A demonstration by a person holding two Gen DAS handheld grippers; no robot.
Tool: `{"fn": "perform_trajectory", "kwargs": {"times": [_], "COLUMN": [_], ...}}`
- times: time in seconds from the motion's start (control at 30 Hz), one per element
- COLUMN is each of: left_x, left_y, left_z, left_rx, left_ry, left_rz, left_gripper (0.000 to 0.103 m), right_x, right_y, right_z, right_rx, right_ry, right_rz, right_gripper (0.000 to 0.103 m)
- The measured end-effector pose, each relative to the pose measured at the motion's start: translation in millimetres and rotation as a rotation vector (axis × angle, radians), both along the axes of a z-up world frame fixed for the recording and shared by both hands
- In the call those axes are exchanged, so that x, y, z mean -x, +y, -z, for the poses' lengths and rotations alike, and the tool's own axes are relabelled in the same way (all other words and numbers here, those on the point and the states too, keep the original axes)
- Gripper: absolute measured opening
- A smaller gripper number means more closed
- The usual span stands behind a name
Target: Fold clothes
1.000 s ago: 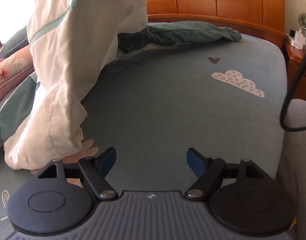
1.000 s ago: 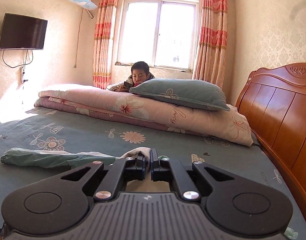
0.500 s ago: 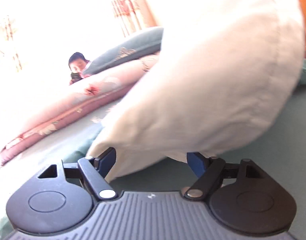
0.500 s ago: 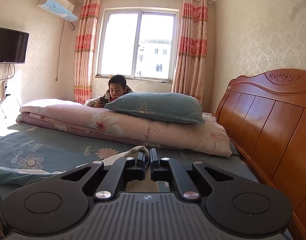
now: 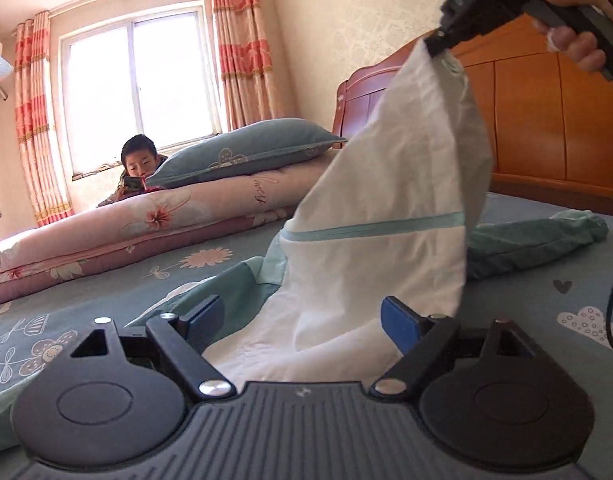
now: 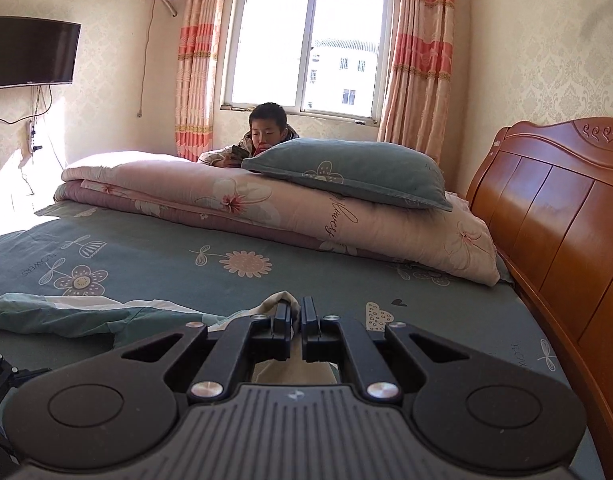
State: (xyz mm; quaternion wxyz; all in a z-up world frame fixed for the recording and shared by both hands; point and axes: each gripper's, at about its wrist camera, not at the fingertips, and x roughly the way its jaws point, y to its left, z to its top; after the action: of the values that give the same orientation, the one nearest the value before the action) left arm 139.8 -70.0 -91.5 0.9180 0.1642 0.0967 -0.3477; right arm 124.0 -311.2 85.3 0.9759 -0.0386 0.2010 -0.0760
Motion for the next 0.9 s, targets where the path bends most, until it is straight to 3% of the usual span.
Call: {"fn": "perform_trajectory", "kwargs": {"times": [0.07,0.17,0.33,0.37,0.4,0.43,0.47,0.5,0.67,0.8,0.9], "left_x": [15.9,28.5,4.0,-6.8,-18.0,-27.1,-34.0,-39.1,-46.7,-54.1,-46.4], "left_y": [-36.2,-73.4,-121.1,-122.1,-119.3,-113.4,-103.6,-93.1,-40.5,-11.4,2.0], "left_z": [15.1,46.7,95.8,99.1,98.1,94.2,87.0,79.1,31.3,-11.3,-37.9], "left_rx": [-0.117,-0.225,-0.385,-0.396,-0.392,-0.38,-0.358,-0.342,-0.322,-0.287,-0.271], "left_ry": [-0.084,-0.171,-0.27,-0.262,-0.231,-0.204,-0.18,-0.17,-0.234,-0.179,-0.118], "left_rz": [-0.015,-0.1,-0.253,-0.289,-0.31,-0.329,-0.346,-0.358,-0.361,-0.315,-0.224], "left_gripper": [0.086,0.086,0.087,0.085,0.072,0.061,0.034,0.022,0.013,0.013,0.012], "right_x": [-1.6,-5.0,-1.6,1.0,4.0,7.5,11.3,14.7,26.0,35.2,46.1], "right_y": [10.2,18.5,25.5,25.6,24.8,22.7,20.0,16.7,-7.2,-16.2,-13.9], "right_z": [-6.9,-14.3,-17.2,-16.2,-15.0,-13.3,-11.3,-9.1,9.5,34.4,51.1], "right_rx": [0.02,0.009,-0.045,-0.042,-0.036,-0.029,-0.022,-0.015,-0.034,-0.072,-0.059], "right_ry": [0.001,-0.004,-0.028,-0.029,-0.028,-0.022,-0.015,-0.008,0.055,0.142,0.218], "right_rz": [-0.011,-0.027,-0.062,-0.063,-0.065,-0.067,-0.067,-0.066,-0.07,-0.114,-0.129], "right_gripper": [0.005,0.005,0.006,0.006,0.006,0.006,0.006,0.006,0.006,0.007,0.007]}}
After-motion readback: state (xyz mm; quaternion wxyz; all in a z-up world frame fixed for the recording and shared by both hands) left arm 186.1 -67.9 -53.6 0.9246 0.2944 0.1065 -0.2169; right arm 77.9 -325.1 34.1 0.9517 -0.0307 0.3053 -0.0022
